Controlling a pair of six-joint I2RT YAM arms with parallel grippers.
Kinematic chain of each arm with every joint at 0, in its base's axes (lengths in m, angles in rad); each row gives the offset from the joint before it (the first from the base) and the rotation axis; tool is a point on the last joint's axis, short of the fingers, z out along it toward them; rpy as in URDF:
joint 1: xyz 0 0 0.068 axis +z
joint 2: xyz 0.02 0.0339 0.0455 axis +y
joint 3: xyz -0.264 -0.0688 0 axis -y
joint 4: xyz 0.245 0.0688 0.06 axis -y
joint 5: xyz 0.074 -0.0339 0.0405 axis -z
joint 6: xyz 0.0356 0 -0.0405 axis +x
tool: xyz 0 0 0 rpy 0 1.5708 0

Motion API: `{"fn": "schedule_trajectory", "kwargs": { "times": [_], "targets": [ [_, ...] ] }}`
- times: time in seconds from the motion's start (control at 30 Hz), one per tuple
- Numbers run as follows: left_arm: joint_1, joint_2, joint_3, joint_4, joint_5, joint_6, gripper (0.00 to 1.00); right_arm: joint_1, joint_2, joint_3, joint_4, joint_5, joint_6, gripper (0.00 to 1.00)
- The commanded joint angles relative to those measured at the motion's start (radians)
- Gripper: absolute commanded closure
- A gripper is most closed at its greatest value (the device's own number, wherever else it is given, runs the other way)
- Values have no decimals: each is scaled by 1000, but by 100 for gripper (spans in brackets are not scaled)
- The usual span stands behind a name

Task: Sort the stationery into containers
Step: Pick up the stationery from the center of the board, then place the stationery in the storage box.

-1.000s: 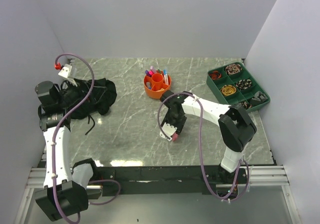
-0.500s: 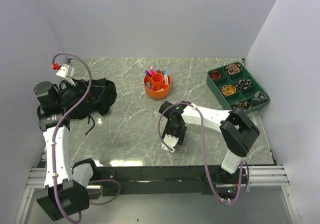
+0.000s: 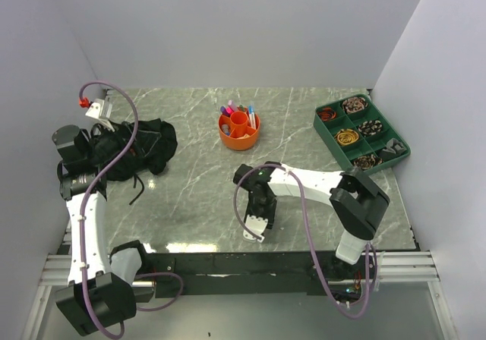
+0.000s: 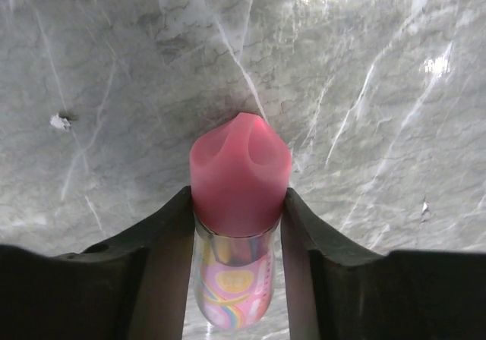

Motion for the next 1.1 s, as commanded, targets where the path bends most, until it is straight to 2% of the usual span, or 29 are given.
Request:
{"fn": "schedule_trajectory", "kwargs": {
  "times": [0.0,0.1,0.2,0.23,0.3,0.33,0.37,0.4,0.43,0.47,0.5,0.53,0.57,0.6,0.7,0.8,0.9,1.07],
  "targets": [
    [5,0,20,30,24,-8,5,9,35,67,-74,-6,-223,95],
    [5,17,48,5,28,12,5,-6,35,191,-92,-84,-63,100],
    [5,49,71,-9,45,28,5,-57,83,458,-108,-222,229,100],
    [4,58,71,-1,56,27,5,-78,108,636,-115,-263,412,100],
    [4,89,59,45,74,-4,5,-159,189,820,-117,-421,612,100],
    [4,101,53,62,76,-17,6,-192,212,963,-99,-470,812,100],
    [4,123,45,78,78,-40,6,-225,243,1013,-68,-566,914,100],
    [4,136,45,91,76,-47,6,-285,246,1037,63,-605,1023,100],
    [4,152,47,89,76,-47,6,-319,223,1011,164,-643,1262,100],
    [2,185,60,86,73,-36,6,-345,199,967,281,-665,1379,100],
    [2,202,66,83,70,-28,6,-367,171,836,543,-674,1485,100],
    [-1,222,77,63,65,-18,6,-399,112,766,667,-667,1635,100],
    [-3,263,103,56,64,4,6,-408,85,700,778,-652,1674,100],
    [-6,285,117,43,61,18,6,-411,62,595,925,-615,1687,100],
    [-32,374,191,-19,45,94,7,-420,9,422,1189,-556,1700,100],
    [-58,463,275,-95,55,191,8,-439,-7,310,1388,-516,1734,100],
    [-73,546,344,-159,64,264,7,-454,8,253,1534,-495,1750,100],
    [-125,639,416,-251,38,378,7,-468,65,233,1678,-455,1748,100]
  ]
}}
